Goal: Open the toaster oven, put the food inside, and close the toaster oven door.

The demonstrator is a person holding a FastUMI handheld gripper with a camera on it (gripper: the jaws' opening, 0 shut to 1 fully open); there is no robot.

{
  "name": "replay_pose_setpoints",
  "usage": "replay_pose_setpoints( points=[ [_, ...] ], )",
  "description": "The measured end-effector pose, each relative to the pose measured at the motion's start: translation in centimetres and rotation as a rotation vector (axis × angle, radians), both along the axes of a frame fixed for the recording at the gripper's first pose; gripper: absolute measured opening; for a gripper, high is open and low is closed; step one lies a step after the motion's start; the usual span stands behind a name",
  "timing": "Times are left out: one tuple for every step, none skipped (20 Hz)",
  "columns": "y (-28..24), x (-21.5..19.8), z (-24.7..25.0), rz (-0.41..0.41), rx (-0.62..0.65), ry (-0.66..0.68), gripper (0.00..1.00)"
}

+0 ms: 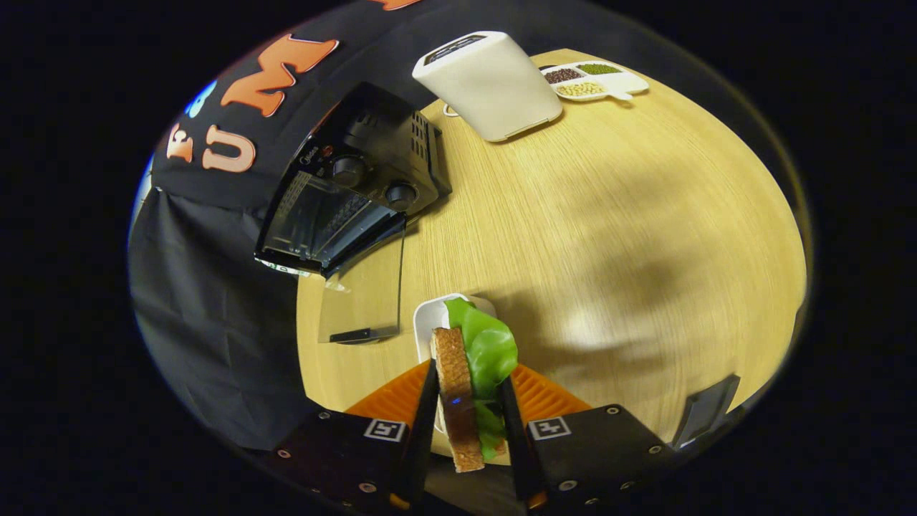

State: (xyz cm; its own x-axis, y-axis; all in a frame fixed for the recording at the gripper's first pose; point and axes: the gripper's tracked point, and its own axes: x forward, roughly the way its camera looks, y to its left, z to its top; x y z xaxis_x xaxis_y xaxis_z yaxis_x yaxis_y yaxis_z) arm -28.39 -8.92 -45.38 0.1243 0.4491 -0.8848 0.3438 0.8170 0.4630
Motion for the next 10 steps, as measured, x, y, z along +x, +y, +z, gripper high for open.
replay_pose_setpoints(
  points=[
    [0.2, 0.4, 0.2, -0.026, 0.004, -0.005, 0.44],
    [-0.1, 0.7, 0.3, -0.048, -0.01, -0.019, 0.38],
    [-0.3, 1.3, 0.6, -0.075, -0.017, -0.035, 0.36],
    [-0.1, 1.8, 1.3, -0.106, -0.01, -0.051, 0.35],
    [0.2, 2.5, 2.1, -0.133, 0.003, -0.064, 0.34],
    [0.5, 3.2, 2.5, -0.149, 0.008, -0.08, 0.34],
    [0.8, 3.9, 3.1, -0.163, 0.016, -0.098, 0.34],
    [1.4, 4.8, 3.8, -0.179, 0.034, -0.119, 0.34],
    [2.3, 5.9, 4.6, -0.196, 0.059, -0.144, 0.34],
    [3.3, 7.0, 5.2, -0.213, 0.081, -0.172, 0.34]
  ],
)
